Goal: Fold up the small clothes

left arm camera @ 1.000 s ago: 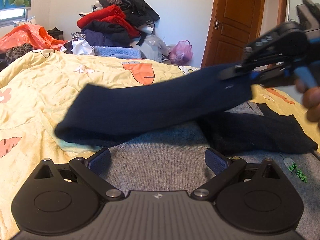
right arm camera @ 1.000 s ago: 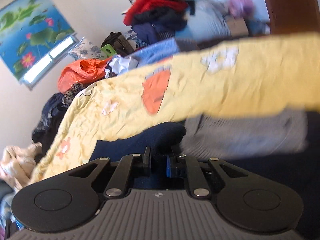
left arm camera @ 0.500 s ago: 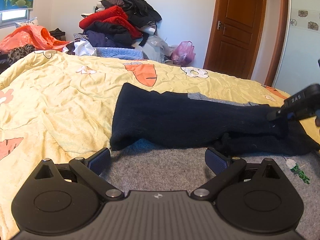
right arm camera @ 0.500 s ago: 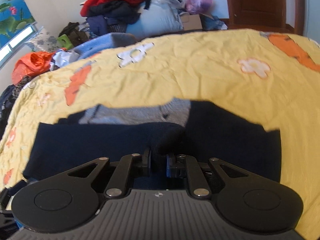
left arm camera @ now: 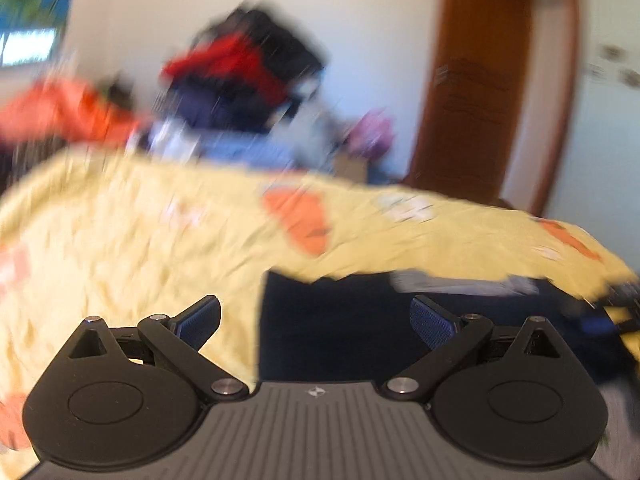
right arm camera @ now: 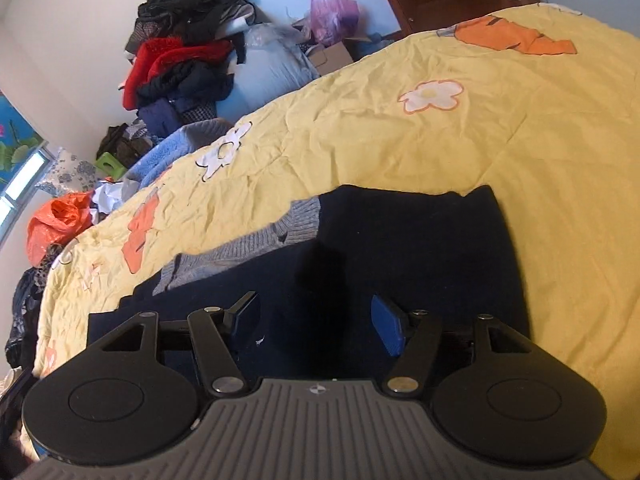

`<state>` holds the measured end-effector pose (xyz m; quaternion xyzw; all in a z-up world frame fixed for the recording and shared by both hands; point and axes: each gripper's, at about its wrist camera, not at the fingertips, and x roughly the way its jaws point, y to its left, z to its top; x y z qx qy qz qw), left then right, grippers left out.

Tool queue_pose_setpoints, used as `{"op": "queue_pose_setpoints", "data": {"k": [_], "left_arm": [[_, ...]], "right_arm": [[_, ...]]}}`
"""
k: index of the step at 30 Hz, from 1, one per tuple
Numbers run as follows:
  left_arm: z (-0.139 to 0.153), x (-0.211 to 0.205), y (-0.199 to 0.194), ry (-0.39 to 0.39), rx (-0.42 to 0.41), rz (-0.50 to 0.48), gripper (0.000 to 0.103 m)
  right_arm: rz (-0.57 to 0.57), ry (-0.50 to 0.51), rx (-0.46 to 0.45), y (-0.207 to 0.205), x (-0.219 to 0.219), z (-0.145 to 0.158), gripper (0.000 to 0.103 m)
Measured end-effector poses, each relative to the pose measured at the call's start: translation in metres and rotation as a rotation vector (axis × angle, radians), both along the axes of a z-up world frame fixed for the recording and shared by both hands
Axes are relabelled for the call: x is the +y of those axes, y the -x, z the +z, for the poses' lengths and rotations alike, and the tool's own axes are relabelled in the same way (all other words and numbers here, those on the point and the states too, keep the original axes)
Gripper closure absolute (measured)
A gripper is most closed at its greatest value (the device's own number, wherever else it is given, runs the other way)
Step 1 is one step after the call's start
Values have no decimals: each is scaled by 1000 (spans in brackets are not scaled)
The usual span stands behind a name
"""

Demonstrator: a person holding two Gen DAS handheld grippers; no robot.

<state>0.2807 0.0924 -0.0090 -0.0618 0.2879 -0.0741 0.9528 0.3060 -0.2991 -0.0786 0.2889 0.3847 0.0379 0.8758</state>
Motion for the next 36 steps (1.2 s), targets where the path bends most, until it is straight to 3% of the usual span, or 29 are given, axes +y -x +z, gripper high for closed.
{"op": "queue_pose_setpoints", "data": {"k": [3,5,6,7,8,11,13,14,16,18,19,20,21,23,25,26,28,29,32,34,35,36], "left_arm": [[-21,22,-41,130,173,58,2],[-33,29,-54,209,235,60,2],[-36,29,-59,222,251,63,2],[-40,28,-63,215,264,77,2],[-43,26,-67,193,280,92,2],[-42,17,-72,97,280,74,6],[-45,11,-70,37,271,54,6],[-49,5,-69,-30,247,47,8],[-55,-14,-64,-174,209,34,8],[-54,-15,-62,-173,200,41,8],[-52,-13,-62,-179,206,38,8],[-48,-14,-62,-209,203,35,11],[-42,-18,-59,-269,172,37,19],[-21,-29,-39,-402,21,49,19],[-2,-41,-16,-404,-133,26,18],[3,-49,-12,-370,-156,-13,17],[0,-71,-16,-336,-116,-72,15],[-8,-81,-22,-341,-82,-90,15],[-43,-93,-43,-372,64,-74,15],[-56,-75,-46,-266,79,-43,11],[-56,-66,-49,-218,95,-40,6],[-57,-63,-54,-223,113,-34,0]], "right_arm": [[23,35,-8,-4,8,-1,40],[67,118,-17,-4,22,3,53],[105,155,-14,-6,31,4,65],[145,177,-13,-7,39,4,79],[180,198,-12,-9,46,4,85],[224,300,-56,-6,55,19,87],[189,251,-95,-1,39,32,87],[169,245,-94,-1,31,32,87],[170,296,-24,-7,26,14,87],[170,299,-43,-3,27,3,86],[165,296,-51,-1,27,2,81],[157,276,-48,-1,26,2,81],[145,253,-34,-1,24,2,72],[121,216,-24,3,18,10,61],[67,248,-110,17,19,27,58],[62,254,-161,22,22,33,56],[73,242,-198,19,35,38,44],[100,259,-196,14,47,37,44],[189,437,-164,-1,88,21,45],[223,537,-138,-5,101,4,43],[227,565,-174,-1,102,-3,41],[226,571,-207,3,99,-8,39]]}}
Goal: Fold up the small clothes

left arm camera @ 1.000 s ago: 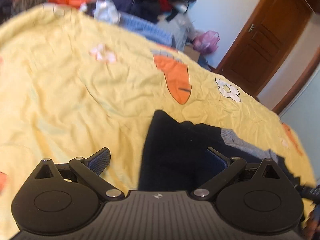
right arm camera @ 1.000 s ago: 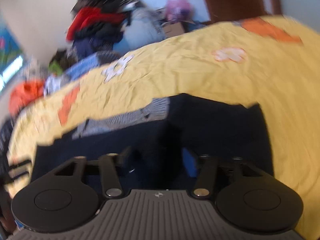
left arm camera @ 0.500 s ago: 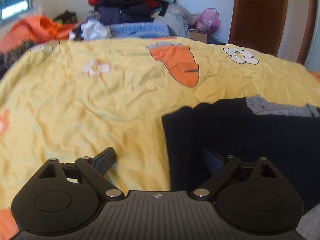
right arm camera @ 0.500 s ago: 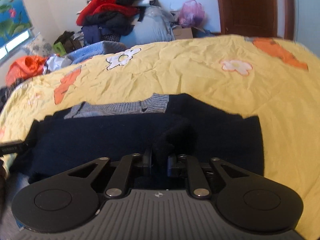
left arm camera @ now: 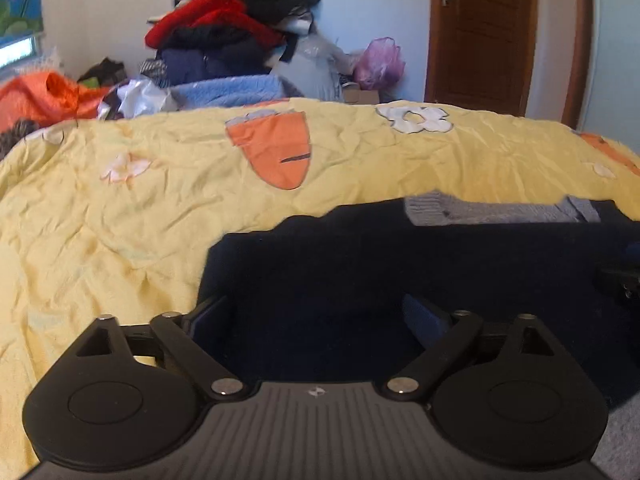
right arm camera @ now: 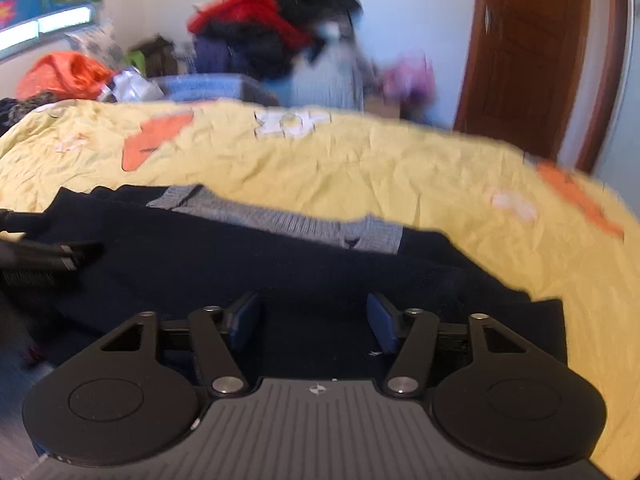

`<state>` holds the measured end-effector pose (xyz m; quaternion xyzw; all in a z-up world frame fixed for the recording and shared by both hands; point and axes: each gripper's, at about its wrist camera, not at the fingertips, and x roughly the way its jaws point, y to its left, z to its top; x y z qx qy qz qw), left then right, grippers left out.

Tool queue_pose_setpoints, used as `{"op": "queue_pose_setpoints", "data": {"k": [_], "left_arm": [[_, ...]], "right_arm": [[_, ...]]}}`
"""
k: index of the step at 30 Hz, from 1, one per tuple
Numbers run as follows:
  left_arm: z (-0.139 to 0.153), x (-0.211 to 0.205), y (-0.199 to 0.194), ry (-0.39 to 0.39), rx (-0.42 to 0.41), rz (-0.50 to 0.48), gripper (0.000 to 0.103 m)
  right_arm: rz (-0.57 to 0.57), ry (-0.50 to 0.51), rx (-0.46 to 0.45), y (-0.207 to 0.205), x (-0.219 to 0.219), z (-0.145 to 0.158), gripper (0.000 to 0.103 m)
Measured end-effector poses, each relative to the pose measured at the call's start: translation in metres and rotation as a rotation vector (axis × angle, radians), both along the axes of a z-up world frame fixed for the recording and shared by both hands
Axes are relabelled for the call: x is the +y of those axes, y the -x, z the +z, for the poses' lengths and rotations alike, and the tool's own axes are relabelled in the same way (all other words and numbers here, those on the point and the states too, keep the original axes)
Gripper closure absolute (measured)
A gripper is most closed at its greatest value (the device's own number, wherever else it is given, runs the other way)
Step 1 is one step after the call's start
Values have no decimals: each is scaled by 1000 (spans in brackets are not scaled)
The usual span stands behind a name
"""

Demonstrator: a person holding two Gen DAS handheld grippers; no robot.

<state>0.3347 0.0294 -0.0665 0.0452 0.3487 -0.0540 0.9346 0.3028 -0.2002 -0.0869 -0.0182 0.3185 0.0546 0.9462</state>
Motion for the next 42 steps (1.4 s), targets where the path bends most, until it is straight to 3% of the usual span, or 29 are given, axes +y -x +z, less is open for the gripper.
{"op": "queue_pose_setpoints", "data": {"k": [2,6,7,10,13,14,16,19,21,23,26,29,30,31,32,33,34,35,36,42], "left_arm": [[0,8,-4,25,16,0,0],[15,-4,20,-95,-5,45,1],[22,-5,35,-86,-16,37,1],[28,-6,94,42,-20,-88,1],[1,-17,123,-67,15,-139,0],[-1,-7,127,-29,1,-139,0],[1,11,116,16,47,-89,0],[14,19,120,-38,61,-36,0],[26,26,138,-22,44,-12,0],[35,39,164,11,12,17,0],[30,63,195,30,36,90,0],[8,77,212,45,130,113,1],[8,77,220,37,98,98,2],[9,76,222,43,102,84,5],[13,76,223,57,103,76,22],[17,75,222,68,103,64,52],[19,76,222,86,114,52,67],[21,78,218,107,130,38,88],[21,81,215,115,146,21,96],[18,83,222,-30,98,19,98]], "right_arm": [[4,-44,-37,5,-9,-5,39],[-8,-38,-9,7,-12,7,40],[-45,-58,5,14,-16,14,38],[-92,-141,-1,55,-26,26,35],[-58,-47,54,83,-16,10,33],[-51,14,71,88,-14,0,31],[-65,26,18,101,-29,-9,17],[-155,-51,64,107,-55,2,27],[-165,-144,69,124,-65,16,27],[-150,-172,50,151,-69,24,25],[-137,-105,74,184,-69,17,25],[-187,-13,131,205,-75,1,24],[-197,-10,105,215,-78,-3,19],[-201,-34,102,221,-81,-5,18],[-204,-67,99,224,-83,-5,19],[-182,-77,101,227,-81,-5,31],[-137,-83,96,229,-79,-3,66],[-115,-96,91,230,-77,0,86],[-116,-118,104,229,-80,1,92],[-172,-220,111,237,-106,0,93]]}}
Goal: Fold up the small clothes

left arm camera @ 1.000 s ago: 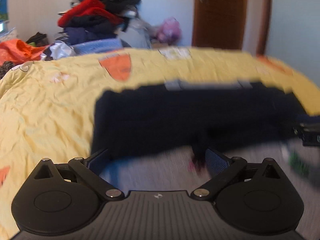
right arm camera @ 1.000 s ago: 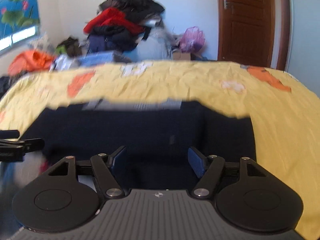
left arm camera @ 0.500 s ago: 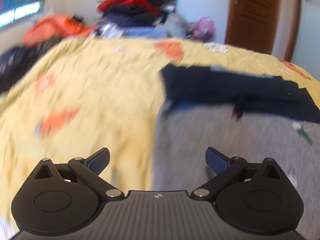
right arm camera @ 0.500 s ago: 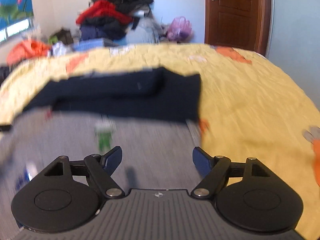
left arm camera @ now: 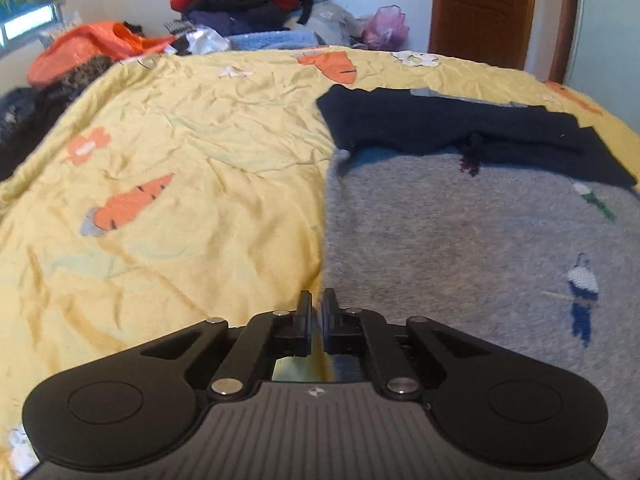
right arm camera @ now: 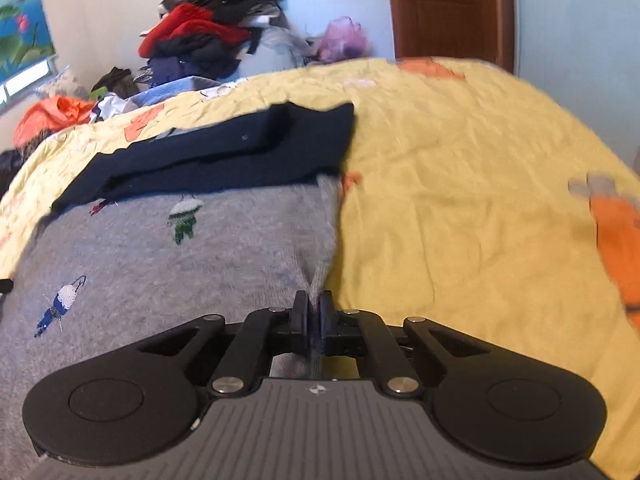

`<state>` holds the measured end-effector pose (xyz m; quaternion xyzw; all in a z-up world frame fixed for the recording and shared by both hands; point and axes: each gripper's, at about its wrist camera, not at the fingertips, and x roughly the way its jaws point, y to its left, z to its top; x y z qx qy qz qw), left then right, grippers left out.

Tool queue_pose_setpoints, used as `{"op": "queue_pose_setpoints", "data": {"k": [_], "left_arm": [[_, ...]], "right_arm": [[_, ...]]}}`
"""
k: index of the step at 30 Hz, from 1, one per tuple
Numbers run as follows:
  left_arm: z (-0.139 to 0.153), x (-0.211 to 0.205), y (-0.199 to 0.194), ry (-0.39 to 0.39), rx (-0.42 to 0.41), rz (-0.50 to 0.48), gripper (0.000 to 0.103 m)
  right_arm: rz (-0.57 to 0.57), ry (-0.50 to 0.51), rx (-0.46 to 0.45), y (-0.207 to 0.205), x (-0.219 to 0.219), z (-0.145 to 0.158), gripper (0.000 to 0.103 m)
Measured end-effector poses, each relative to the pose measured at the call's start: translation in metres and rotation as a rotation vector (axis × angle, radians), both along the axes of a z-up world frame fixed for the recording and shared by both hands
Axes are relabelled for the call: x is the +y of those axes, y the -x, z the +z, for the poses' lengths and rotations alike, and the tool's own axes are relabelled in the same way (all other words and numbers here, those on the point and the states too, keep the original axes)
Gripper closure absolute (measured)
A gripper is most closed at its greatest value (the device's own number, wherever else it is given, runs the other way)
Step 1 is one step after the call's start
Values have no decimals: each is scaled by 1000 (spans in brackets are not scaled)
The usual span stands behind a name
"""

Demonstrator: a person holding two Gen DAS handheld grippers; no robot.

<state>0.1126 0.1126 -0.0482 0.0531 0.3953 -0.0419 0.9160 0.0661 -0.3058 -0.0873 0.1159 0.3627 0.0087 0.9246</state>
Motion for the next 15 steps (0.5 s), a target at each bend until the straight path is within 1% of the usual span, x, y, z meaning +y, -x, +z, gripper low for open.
{"op": "queue_pose_setpoints", "data": {"k": [1,2,3,4,5,6,7,8,9,10,11,12,15], "left_arm": [[1,2,3,14,7,8,98],[3,7,6,56,14,20,98],[6,13,12,107,31,30,97],[9,20,21,164,47,34,96],[11,26,33,219,57,36,94],[11,31,45,267,71,38,89],[10,36,57,315,89,34,83],[7,42,69,376,110,22,66],[3,48,79,448,136,5,40],[-3,55,90,537,157,-20,29],[-7,61,100,614,158,-40,16],[-9,66,106,659,166,-47,16],[-12,73,113,719,197,-60,17]], "right_arm": [[0,7,-8,2,3,-1,85],[2,2,-10,4,4,0,79],[-7,-14,0,6,5,2,54],[-19,-42,13,10,4,6,31],[-33,-71,8,18,2,10,23],[-31,-96,-10,30,1,15,21],[-17,-114,-12,42,0,17,21],[-10,-134,1,52,-1,18,21],[-13,-165,18,63,-4,17,21],[-10,-213,44,74,-7,13,21],[-5,-263,75,83,-10,9,21],[1,-310,67,95,-13,8,21],[8,-445,107,115,-19,6,22]]}}
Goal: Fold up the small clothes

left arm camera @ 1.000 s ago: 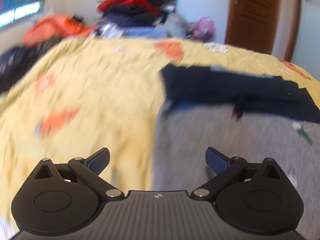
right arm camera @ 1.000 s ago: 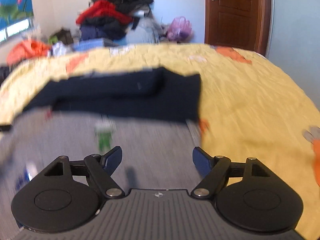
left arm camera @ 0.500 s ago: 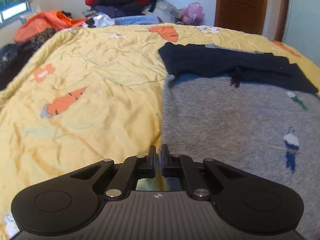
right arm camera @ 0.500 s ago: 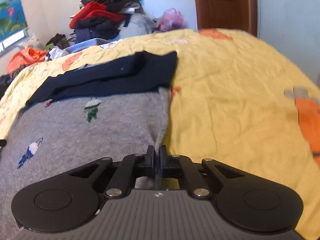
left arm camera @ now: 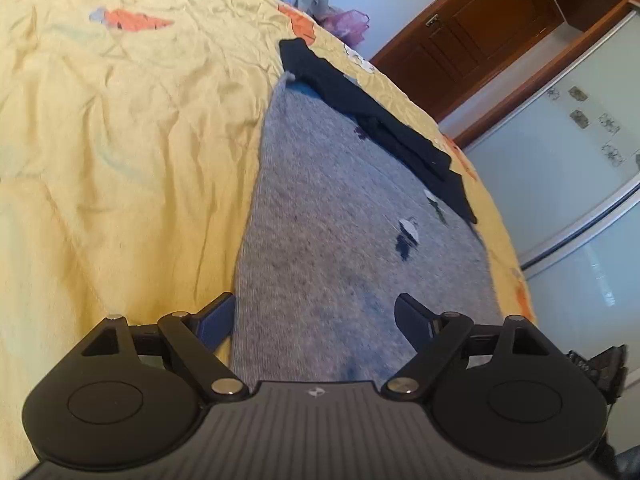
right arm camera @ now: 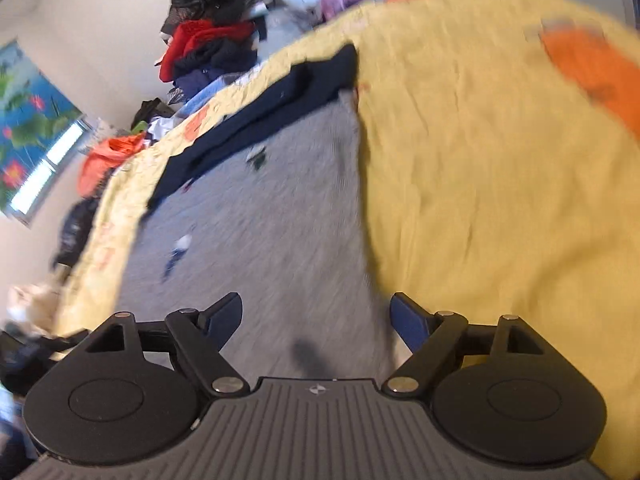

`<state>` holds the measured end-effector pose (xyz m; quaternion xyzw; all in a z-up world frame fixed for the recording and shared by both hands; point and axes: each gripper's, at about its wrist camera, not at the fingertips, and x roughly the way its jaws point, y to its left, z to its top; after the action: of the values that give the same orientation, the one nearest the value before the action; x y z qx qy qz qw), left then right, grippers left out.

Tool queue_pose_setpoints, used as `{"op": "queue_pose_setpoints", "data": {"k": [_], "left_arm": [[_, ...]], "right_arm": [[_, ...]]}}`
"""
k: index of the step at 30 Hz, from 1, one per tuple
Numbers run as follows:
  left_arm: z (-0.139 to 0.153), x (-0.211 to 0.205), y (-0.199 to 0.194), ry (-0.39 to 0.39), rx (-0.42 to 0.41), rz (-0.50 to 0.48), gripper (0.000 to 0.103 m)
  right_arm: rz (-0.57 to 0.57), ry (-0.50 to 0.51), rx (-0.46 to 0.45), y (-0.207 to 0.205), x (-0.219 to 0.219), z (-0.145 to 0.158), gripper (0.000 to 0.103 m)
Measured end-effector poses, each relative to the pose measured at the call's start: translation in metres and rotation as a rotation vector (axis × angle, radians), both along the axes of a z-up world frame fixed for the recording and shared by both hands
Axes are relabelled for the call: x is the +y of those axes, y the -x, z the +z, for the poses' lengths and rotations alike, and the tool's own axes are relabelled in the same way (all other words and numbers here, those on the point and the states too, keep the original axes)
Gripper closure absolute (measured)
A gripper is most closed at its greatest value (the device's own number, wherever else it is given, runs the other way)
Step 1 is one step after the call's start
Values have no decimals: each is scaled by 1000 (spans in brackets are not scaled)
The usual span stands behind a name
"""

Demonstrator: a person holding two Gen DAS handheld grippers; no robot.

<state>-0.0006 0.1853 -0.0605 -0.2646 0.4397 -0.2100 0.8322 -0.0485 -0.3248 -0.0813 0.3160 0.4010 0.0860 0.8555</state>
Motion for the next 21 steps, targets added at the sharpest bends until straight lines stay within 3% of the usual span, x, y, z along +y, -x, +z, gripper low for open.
{"op": "queue_pose_setpoints", "data": {"k": [2,3,7,9,10,12,14,17,21], "left_arm": [[1,2,-2,13,31,-16,19],[1,2,-3,7,44,-26,24],[9,-6,-2,-115,64,-103,39],[12,-13,4,-209,66,-147,72],[12,-15,8,-243,60,-160,77],[10,-15,12,-271,59,-164,98],[9,-9,15,-273,50,-139,100],[18,1,16,-349,22,-102,101],[16,0,17,-392,13,-120,100]], "right_arm": [[24,-29,27,7,1,1,27],[41,-20,34,10,2,1,32],[76,7,63,19,6,4,50],[92,16,72,23,10,4,62],[98,28,75,25,12,4,71],[100,63,70,29,15,1,86],[102,84,66,30,17,0,90],[85,157,39,31,14,9,92],[53,128,59,31,-4,4,95]]}}
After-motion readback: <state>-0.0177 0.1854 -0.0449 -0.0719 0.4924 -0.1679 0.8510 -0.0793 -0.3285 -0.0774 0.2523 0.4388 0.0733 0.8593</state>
